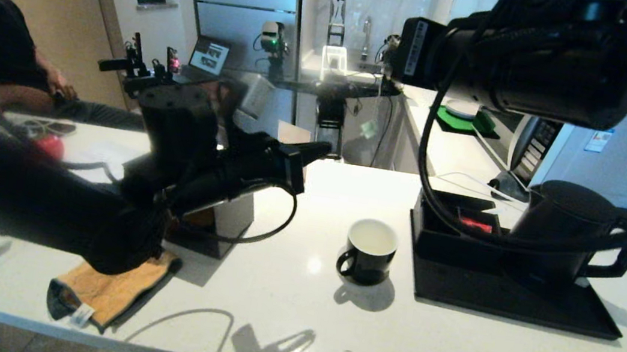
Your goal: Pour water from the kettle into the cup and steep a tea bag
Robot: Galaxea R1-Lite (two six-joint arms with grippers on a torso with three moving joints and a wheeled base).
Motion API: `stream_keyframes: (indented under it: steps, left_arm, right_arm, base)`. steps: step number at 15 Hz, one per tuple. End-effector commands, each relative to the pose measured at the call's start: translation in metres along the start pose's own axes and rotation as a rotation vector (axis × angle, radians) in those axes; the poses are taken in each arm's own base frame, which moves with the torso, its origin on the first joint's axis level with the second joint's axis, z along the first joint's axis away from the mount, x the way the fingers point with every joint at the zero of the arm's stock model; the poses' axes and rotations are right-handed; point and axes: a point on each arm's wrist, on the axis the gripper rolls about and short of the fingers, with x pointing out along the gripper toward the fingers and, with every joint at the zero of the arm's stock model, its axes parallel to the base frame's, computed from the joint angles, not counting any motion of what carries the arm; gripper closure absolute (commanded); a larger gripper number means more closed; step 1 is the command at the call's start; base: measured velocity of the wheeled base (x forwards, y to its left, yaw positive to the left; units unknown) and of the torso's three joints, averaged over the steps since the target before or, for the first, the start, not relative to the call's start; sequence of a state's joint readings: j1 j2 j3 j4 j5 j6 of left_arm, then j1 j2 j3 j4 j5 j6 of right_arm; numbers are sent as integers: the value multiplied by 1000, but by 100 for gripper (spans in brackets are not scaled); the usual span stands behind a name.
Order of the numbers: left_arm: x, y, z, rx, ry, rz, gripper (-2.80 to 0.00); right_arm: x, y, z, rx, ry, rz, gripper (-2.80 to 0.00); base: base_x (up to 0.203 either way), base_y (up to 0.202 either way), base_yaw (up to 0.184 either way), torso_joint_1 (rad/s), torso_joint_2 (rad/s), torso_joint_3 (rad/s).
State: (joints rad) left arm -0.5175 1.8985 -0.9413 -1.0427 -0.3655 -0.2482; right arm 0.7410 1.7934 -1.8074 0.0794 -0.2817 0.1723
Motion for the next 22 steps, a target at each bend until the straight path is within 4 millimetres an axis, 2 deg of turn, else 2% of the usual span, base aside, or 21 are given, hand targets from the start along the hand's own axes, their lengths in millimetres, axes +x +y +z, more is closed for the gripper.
stream_keyframes:
  steps: [1,6,7,14,22]
  left_arm:
    - [6,-5,-5,-5,1,-24,0]
    - [7,-6,-5,-3,14,-76,0]
    - [7,-6,-5,-2,15,-79,-280]
    - [9,-12,-4,9,-11,-101,-280]
    - [22,-14,0,21,-37,-123,-280]
  right_arm:
    - [-1,5,-1,0,4,13,0]
    - [-2,5,-1,-1,4,14,0]
    - [-3,5,-1,0,3,14,0]
    - [-3,6,-2,-2,9,16,0]
    - [-6,24,-9,-10,31,68,0]
  base:
    - [0,0,0,0,0,0]
    - [0,0,0,0,0,0]
    - [0,0,0,0,0,0]
    - [0,0,0,0,0,0]
    - [0,0,0,0,0,0]
